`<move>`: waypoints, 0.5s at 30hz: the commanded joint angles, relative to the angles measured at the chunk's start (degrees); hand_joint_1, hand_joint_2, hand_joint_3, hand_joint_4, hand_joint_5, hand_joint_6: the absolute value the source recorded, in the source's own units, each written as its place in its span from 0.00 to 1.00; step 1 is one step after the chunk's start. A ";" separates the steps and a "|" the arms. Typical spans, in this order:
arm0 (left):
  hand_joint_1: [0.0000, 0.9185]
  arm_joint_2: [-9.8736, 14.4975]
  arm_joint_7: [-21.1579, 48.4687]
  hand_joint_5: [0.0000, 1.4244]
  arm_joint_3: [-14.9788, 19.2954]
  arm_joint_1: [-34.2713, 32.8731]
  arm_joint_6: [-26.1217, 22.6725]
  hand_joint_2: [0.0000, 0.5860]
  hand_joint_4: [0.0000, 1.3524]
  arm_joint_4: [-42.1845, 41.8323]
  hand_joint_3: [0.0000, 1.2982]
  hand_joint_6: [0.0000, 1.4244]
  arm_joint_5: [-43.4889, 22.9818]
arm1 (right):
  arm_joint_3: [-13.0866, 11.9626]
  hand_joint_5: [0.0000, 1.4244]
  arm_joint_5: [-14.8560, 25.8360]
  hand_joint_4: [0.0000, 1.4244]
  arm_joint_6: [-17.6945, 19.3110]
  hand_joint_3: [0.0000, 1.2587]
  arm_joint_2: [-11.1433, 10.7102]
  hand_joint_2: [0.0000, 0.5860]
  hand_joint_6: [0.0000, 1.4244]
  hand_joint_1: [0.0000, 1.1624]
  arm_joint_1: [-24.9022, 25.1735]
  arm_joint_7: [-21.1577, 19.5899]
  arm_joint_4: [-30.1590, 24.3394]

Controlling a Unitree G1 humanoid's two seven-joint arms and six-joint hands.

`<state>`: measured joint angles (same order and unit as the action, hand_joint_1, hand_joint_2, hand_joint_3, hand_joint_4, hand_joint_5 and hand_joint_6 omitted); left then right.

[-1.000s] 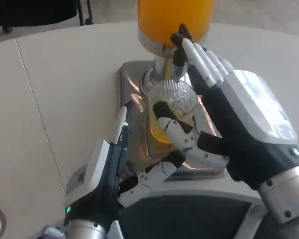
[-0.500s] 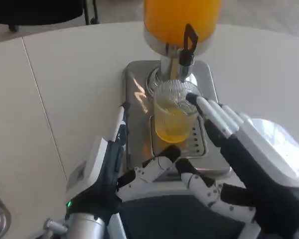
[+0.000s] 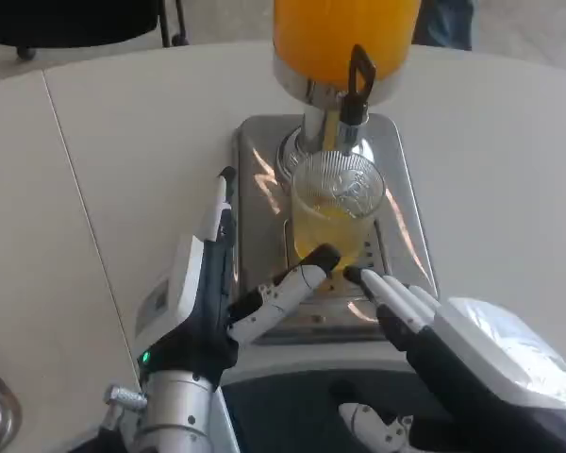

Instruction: Grasp the cup under the faucet to collect the drink, then remove the cup.

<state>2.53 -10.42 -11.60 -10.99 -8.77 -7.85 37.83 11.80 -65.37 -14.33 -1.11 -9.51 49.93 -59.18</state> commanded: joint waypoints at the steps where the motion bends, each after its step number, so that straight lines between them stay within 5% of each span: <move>1: 0.20 -1.13 -3.12 0.13 -0.95 -2.33 1.15 0.07 0.00 4.68 0.00 0.24 -0.50 | -2.21 0.00 -1.08 0.00 2.11 0.01 2.08 0.81 0.00 0.36 -1.78 2.89 -0.82; 15: 0.27 -2.26 -9.23 0.15 -1.47 -7.78 3.71 0.07 0.00 13.56 0.00 0.27 -2.07 | -6.60 0.00 -2.51 0.00 8.08 0.03 7.97 0.82 0.00 0.39 -4.23 5.74 -0.82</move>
<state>0.73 -18.37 -12.57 -18.08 -6.20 4.18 36.27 5.68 -67.37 -7.18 3.38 -13.02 54.98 -59.19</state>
